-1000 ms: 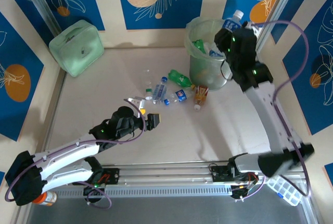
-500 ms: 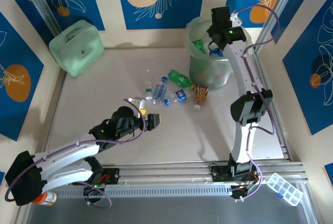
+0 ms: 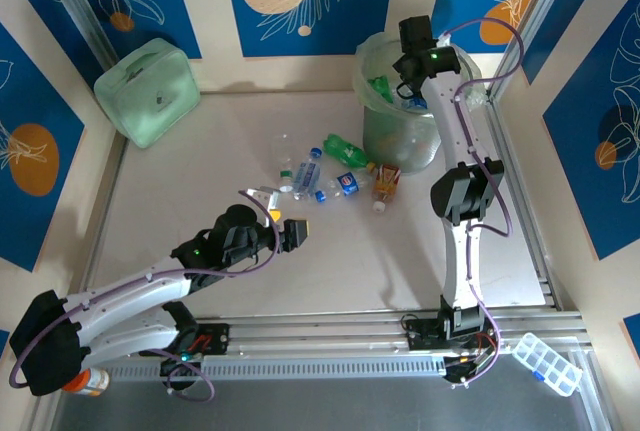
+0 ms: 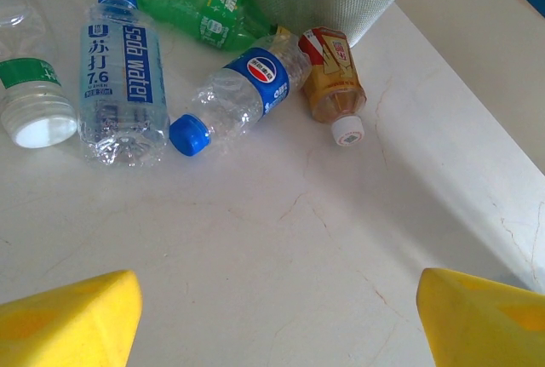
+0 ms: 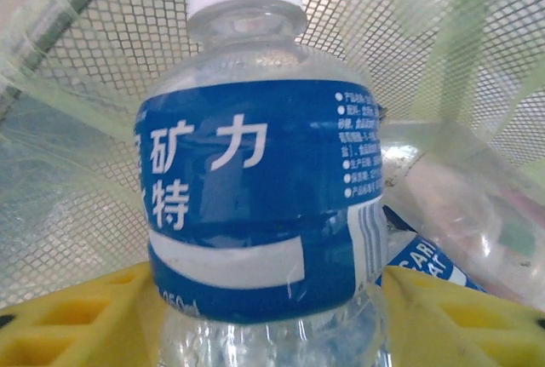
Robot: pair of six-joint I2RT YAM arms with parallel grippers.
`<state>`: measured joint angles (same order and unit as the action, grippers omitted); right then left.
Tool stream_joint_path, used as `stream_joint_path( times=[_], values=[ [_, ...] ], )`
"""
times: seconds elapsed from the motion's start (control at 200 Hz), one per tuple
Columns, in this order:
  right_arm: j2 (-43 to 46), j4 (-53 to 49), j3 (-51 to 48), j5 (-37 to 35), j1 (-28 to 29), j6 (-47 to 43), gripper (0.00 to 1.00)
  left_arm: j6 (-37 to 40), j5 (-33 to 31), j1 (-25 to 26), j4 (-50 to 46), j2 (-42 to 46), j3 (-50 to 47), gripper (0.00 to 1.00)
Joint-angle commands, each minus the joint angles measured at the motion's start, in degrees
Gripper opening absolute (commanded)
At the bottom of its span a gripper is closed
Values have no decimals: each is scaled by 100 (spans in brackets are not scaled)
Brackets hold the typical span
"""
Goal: Put the plastic bottles in the bin
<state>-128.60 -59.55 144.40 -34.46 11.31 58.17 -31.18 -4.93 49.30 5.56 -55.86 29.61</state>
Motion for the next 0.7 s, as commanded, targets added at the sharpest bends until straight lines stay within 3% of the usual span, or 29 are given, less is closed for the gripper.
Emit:
stream_joint_path(
  times=[0.0, 0.135, 0.24, 0.515, 0.695],
  values=[
    [-108, -170, 115, 376, 29, -332, 69, 33, 27, 45, 50, 66, 10, 84],
    [297, 84, -180, 403, 21, -762, 83, 24, 53, 45, 59, 36, 18, 84],
    [692, 368, -552, 604, -44, -1021, 84, 35, 45, 45, 50, 49, 23, 84],
    [1601, 1038, -1669, 1268, -458, -1078, 71, 77, -69, 45, -3, 128, 19, 84],
    [1439, 1231, -1527, 1923, -573, -1543, 49, 104, -130, 45, -7, 126, 19, 84]
  ],
)
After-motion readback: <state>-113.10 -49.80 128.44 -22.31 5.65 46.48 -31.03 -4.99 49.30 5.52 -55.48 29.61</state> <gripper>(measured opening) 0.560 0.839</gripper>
